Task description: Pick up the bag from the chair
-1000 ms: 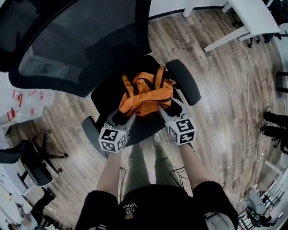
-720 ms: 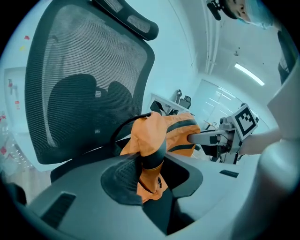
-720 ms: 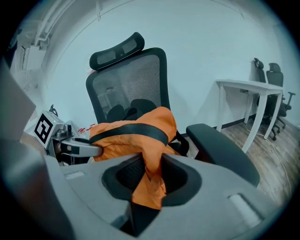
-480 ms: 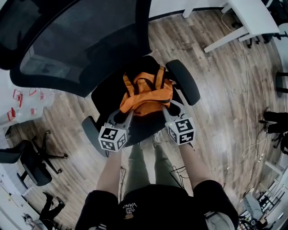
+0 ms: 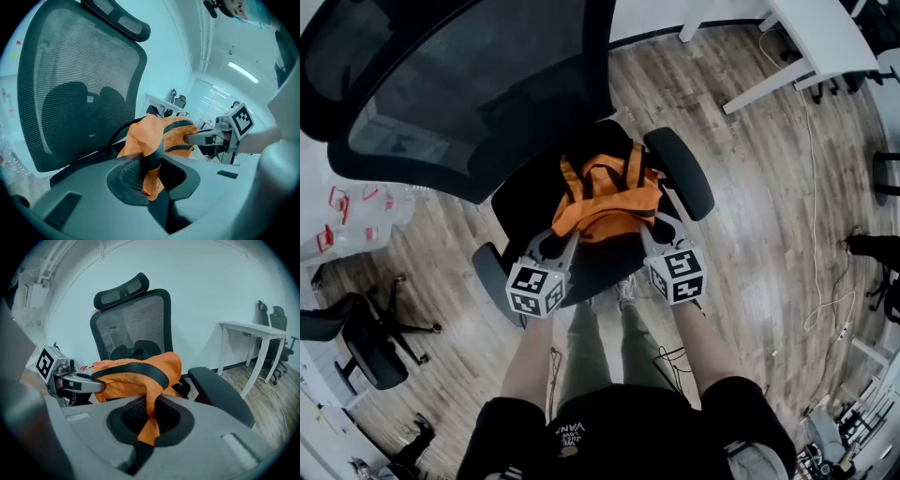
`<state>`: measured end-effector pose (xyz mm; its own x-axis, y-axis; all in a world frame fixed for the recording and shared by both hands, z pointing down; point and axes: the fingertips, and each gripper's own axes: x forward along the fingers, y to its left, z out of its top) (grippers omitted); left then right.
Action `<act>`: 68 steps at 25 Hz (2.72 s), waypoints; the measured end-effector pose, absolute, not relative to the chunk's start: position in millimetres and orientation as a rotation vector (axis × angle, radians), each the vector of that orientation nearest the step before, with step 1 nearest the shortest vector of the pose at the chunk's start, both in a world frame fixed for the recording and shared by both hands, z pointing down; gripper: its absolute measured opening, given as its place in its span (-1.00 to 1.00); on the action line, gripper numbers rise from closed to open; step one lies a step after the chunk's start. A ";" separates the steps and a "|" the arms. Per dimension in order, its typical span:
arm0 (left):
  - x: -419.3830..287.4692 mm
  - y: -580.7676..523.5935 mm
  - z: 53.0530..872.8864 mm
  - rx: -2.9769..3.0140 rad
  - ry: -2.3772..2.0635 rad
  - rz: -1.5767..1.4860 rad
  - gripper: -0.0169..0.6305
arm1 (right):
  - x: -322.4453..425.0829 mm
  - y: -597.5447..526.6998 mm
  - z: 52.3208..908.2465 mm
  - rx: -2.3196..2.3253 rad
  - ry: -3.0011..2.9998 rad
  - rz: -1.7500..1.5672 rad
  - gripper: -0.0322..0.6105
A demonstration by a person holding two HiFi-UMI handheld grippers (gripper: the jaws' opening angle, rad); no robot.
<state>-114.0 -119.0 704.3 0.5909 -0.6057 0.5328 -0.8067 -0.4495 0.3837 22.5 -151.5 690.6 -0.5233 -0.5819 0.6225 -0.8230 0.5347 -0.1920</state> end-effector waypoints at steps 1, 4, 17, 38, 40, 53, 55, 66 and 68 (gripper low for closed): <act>-113.8 -118.5 702.1 2.210 -1.115 0.426 -0.76 | 22.7 -150.6 688.4 1.142 -2.284 0.650 -0.88; -113.0 -118.1 695.9 2.218 -1.117 0.424 -0.76 | 23.4 -148.3 683.0 1.152 -2.288 0.645 -0.89; -103.9 -126.2 663.3 2.284 -1.120 0.427 -0.79 | 33.2 -148.1 654.7 1.202 -2.313 0.609 -0.90; -87.2 -132.3 594.2 2.387 -1.132 0.399 -0.80 | 50.8 -147.3 584.3 1.278 -2.384 0.574 -0.90; -87.2 -131.7 587.8 2.399 -1.133 0.398 -0.80 | 50.7 -146.8 578.9 1.283 -2.386 0.569 -0.90; -88.8 -133.8 536.2 2.477 -1.170 0.377 -0.81 | 49.6 -145.4 534.8 1.303 -2.432 0.530 -0.90; -89.1 -135.3 527.1 2.486 -1.178 0.369 -0.81 | 49.4 -145.1 527.2 1.303 -2.438 0.525 -0.90; -96.0 -137.9 478.5 2.541 -1.222 0.312 -0.82 | 43.6 -142.2 477.2 1.313 -2.495 0.459 -0.90; -97.1 -137.9 469.0 2.556 -1.230 0.300 -0.82 | 43.0 -142.1 466.4 1.320 -2.508 0.438 -0.90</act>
